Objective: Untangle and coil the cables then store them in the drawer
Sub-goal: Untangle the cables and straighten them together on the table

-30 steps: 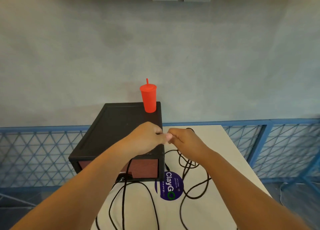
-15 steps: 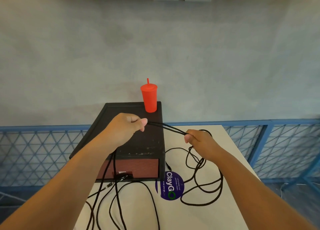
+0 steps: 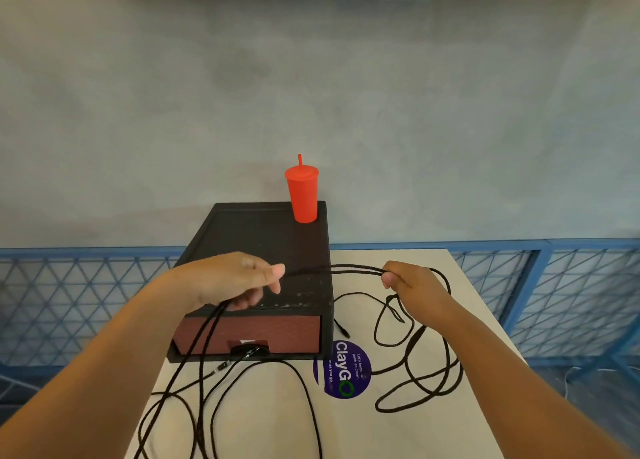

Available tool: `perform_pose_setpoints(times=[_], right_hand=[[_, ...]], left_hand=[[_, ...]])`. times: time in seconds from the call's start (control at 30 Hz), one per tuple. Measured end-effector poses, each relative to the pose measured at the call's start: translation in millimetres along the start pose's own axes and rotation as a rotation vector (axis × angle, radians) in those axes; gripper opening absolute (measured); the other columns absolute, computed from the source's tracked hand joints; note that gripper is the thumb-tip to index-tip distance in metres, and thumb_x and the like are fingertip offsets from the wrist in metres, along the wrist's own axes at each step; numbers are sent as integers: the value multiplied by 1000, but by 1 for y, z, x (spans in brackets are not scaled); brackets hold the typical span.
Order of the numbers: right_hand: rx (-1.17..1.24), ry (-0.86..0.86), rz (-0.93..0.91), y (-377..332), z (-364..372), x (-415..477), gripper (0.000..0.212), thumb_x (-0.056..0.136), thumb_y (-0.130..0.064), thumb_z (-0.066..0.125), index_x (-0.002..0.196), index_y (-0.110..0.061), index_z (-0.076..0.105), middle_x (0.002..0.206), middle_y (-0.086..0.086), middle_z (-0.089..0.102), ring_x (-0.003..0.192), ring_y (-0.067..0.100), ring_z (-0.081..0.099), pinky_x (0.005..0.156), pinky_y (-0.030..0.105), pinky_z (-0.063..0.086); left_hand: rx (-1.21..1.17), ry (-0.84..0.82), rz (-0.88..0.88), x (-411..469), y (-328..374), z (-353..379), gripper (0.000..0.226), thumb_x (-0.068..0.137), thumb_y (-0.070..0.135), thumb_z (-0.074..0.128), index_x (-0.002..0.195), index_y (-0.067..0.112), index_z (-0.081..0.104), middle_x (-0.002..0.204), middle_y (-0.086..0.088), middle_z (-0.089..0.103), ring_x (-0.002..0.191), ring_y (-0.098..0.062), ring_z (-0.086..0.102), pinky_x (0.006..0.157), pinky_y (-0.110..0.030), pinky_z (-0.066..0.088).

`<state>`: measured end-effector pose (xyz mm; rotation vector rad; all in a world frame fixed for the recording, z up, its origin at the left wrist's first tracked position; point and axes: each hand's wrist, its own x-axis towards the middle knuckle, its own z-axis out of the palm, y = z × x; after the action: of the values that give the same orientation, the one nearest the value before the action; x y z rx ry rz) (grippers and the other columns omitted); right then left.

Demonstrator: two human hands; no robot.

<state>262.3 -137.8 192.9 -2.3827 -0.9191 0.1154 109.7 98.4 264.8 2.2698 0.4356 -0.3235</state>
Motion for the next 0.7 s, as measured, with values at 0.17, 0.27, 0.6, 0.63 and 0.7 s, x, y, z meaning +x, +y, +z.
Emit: perform_pose_setpoints(times=[0.17,0.27,0.6,0.63,0.7], right_hand=[[-121,-68,-157,-37,3,-1,23,100,-29,34,86,-17,49,65,-8,45,60,5,42,60,22,36],[-165,-78,-248,-54,7,-4,22,98,-20,37,93,-13,58,75,-2,53,68,13,48,63,27,39],[-149,-44,-184,-58,-8,-9,25,99,-20,36,109,-9,55,97,10,60,82,17,52,70,26,38],[-127,-23,-170,-55,-9,-9,23,99,-21,38,108,-10,56,96,9,60,83,19,54,70,26,39],[-67,29,-146,-46,-10,-11,20,97,-20,43,111,-14,56,103,6,60,92,18,56,74,25,42]], left_hand=[[32,-148,62,7,22,29,38,92,53,37,99,25,60,75,6,65,67,-7,60,72,-25,45],[-37,-130,105,15,40,49,32,96,43,39,97,19,60,67,3,56,55,-8,50,57,-20,43],[-84,173,161,18,63,57,33,97,31,45,69,18,58,52,6,33,35,-5,30,36,-12,24],[-109,186,167,18,63,54,33,96,31,46,69,17,59,51,6,31,32,-5,27,35,-13,23],[-183,204,167,16,60,46,33,95,31,47,68,16,59,49,5,29,34,-5,21,36,-17,21]])
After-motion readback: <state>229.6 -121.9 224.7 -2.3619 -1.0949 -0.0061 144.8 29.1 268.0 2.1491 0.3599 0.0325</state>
